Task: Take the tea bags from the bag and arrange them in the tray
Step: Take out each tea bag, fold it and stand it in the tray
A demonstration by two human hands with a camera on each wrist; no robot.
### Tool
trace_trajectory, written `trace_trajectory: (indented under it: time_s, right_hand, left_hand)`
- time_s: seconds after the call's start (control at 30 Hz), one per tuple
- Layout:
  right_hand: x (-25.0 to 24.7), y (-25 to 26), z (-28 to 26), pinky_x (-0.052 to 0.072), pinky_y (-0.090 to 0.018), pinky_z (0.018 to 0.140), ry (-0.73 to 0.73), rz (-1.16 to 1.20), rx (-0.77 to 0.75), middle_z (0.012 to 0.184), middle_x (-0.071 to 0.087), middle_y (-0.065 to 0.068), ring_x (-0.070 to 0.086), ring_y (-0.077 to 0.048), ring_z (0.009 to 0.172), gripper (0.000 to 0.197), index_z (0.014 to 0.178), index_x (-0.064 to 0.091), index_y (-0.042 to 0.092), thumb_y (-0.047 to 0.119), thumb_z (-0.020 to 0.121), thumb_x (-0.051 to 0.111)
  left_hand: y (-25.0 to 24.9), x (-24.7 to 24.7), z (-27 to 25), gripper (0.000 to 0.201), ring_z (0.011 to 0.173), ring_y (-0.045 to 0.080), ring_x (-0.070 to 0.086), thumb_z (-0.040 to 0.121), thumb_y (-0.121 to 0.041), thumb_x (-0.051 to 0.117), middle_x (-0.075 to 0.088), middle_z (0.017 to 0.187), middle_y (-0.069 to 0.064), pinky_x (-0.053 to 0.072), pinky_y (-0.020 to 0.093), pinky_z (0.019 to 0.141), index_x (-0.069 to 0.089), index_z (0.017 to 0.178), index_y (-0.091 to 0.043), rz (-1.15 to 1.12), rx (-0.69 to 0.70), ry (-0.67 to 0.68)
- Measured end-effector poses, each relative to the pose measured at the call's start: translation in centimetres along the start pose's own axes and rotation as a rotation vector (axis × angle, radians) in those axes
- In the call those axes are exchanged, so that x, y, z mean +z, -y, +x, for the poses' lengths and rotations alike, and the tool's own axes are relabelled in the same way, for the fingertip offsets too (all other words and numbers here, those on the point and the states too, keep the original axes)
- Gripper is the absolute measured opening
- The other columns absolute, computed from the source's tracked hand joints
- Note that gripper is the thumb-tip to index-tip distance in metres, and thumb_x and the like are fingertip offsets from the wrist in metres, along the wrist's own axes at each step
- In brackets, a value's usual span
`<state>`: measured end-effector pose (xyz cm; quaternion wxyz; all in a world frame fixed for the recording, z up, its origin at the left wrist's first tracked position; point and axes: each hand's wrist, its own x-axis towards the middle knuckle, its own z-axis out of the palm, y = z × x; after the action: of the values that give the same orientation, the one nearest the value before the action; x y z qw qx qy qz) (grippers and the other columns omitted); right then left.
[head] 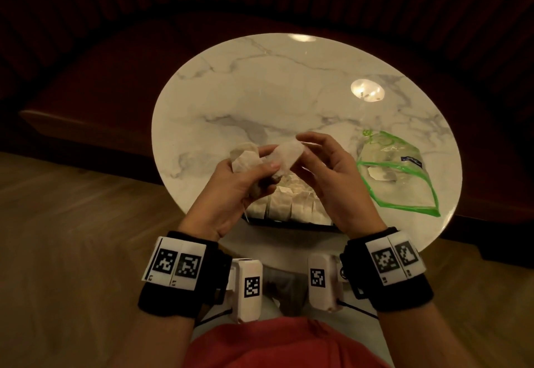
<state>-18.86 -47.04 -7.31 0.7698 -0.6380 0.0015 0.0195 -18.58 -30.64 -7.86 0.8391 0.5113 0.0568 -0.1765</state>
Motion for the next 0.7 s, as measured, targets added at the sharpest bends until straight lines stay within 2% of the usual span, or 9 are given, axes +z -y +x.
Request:
trace_trajectory:
  time_s: [0.07,0.13,0.27,0.37,0.43,0.57,0.63,0.7]
  right_hand:
    - [0.3,0.07,-0.21,0.055,-0.03,0.084,-0.034,0.075,0.019,0.109,0.065,-0.013,0.068,-0.021,0.096,0.025,0.121,0.05,0.01,0.015,0.097,0.053]
    - [0.49,0.18,-0.5,0.057,-0.036,0.084,-0.013,0.048,-0.014,0.112,0.063,-0.013,0.069,-0.022,0.095,0.031,0.122,0.046,0.016,0.018,0.094,0.058]
    - [0.77,0.43,-0.67,0.059,-0.04,0.082,0.023,-0.159,-0.164,0.111,0.063,-0.013,0.068,-0.027,0.099,0.031,0.113,0.052,0.018,0.003,0.09,0.065]
    - [0.31,0.48,-0.37,0.056,-0.048,0.086,-0.009,-0.23,-0.243,0.109,0.066,-0.011,0.067,-0.029,0.102,0.03,0.111,0.055,0.017,-0.004,0.089,0.063]
    - [0.03,0.5,-0.34,0.057,-0.046,0.086,-0.035,-0.247,-0.259,0.11,0.065,-0.006,0.068,-0.029,0.098,0.036,0.113,0.054,0.02,-0.004,0.088,0.064]
    - [-0.04,0.52,-0.45,0.056,-0.031,0.085,-0.061,-0.248,-0.27,0.111,0.062,0.009,0.069,-0.018,0.085,0.039,0.112,0.052,0.024,-0.006,0.088,0.063]
    - [-0.11,0.6,-0.48,0.055,-0.031,0.087,-0.044,-0.251,-0.269,0.108,0.066,0.013,0.068,-0.013,0.089,0.031,0.108,0.058,0.021,-0.004,0.09,0.062]
    - [-0.2,0.65,-0.47,0.055,-0.032,0.088,-0.005,-0.297,-0.266,0.105,0.07,0.009,0.069,-0.013,0.096,0.023,0.104,0.065,0.019,0.001,0.09,0.063]
  left_hand:
    - [0.11,0.2,0.19,0.031,0.082,0.014,0.07,0.085,-0.005,0.066,0.074,0.095,0.007,0.055,0.021,0.065,0.066,0.116,-0.008,-0.027,0.051,-0.052]
    - [0.17,0.43,0.29,0.03,0.083,0.016,0.071,0.085,-0.003,0.066,0.074,0.093,0.008,0.057,0.023,0.067,0.065,0.114,-0.005,-0.052,0.105,-0.095]
    - [0.2,0.84,0.15,0.019,0.084,0.017,0.072,0.089,-0.004,0.063,0.075,0.091,0.007,0.057,0.025,0.069,0.065,0.107,-0.01,-0.034,0.16,-0.084]
    - [0.24,0.87,0.05,0.024,0.094,0.021,0.072,0.093,-0.011,0.061,0.075,0.101,0.008,0.057,0.027,0.073,0.064,0.116,-0.012,0.013,0.151,-0.058]
    - [0.32,0.66,0.06,0.027,0.098,0.024,0.071,0.093,-0.013,0.062,0.074,0.106,0.01,0.056,0.026,0.072,0.064,0.12,-0.011,0.047,0.144,-0.06]
    - [0.47,0.58,0.04,0.017,0.089,0.018,0.071,0.091,-0.011,0.063,0.074,0.097,0.008,0.052,0.022,0.064,0.069,0.107,-0.015,0.097,0.167,-0.069]
    - [0.49,0.68,0.09,0.015,0.087,0.017,0.071,0.091,-0.008,0.064,0.074,0.092,0.006,0.053,0.022,0.064,0.07,0.103,-0.015,0.094,0.199,-0.077]
    - [0.45,0.72,0.14,0.015,0.085,0.015,0.07,0.089,-0.005,0.065,0.074,0.087,0.003,0.053,0.023,0.064,0.07,0.099,-0.015,0.092,0.227,-0.083]
